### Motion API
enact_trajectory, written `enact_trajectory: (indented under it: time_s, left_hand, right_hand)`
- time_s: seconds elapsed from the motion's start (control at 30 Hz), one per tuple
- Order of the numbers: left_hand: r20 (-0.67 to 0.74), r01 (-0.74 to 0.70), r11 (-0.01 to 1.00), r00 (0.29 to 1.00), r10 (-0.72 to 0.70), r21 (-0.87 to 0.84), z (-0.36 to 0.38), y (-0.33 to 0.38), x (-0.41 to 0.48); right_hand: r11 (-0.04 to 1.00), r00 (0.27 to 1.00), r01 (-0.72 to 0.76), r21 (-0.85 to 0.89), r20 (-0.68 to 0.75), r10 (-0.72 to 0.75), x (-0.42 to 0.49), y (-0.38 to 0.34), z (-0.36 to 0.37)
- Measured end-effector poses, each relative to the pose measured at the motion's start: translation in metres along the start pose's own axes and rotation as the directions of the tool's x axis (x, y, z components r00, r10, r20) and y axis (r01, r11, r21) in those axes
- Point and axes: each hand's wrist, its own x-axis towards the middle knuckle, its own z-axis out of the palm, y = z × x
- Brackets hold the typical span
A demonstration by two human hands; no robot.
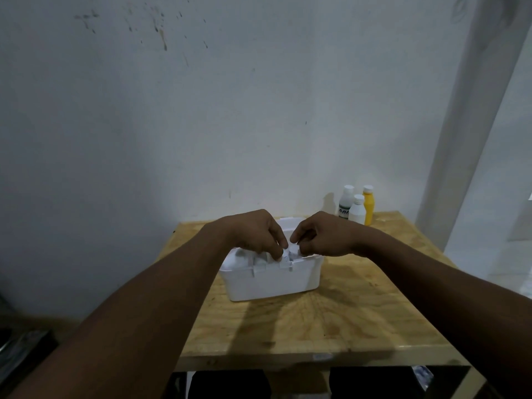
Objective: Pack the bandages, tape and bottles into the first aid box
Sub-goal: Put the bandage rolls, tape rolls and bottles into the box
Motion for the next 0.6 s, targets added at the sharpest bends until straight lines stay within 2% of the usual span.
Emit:
enact_trajectory:
  time_s: [0.33, 0.5, 0.6]
  left_hand:
    - [-0.004, 0.006, 0.999, 1.000, -0.006, -0.032, -0.002, 0.001, 0.001]
    - [-0.027, 0.001, 0.995, 1.000, -0.003, -0.097, -0.006, 0.001, 0.001]
    - [-0.089, -0.014, 0.996, 0.996, 0.006, -0.088, -0.011, 0.005, 0.004]
  right_hand:
    - [0.998, 0.999, 0.015, 0.053, -0.034, -0.013, 0.005, 0.006, 0.001]
    - [0.996, 0.995, 0.034, 0.080, -0.092, -0.027, 0.005, 0.008, -0.005]
    - [0.995, 0.982, 0.054, 0.084, -0.186, -0.037, 0.005, 0.008, -0.015]
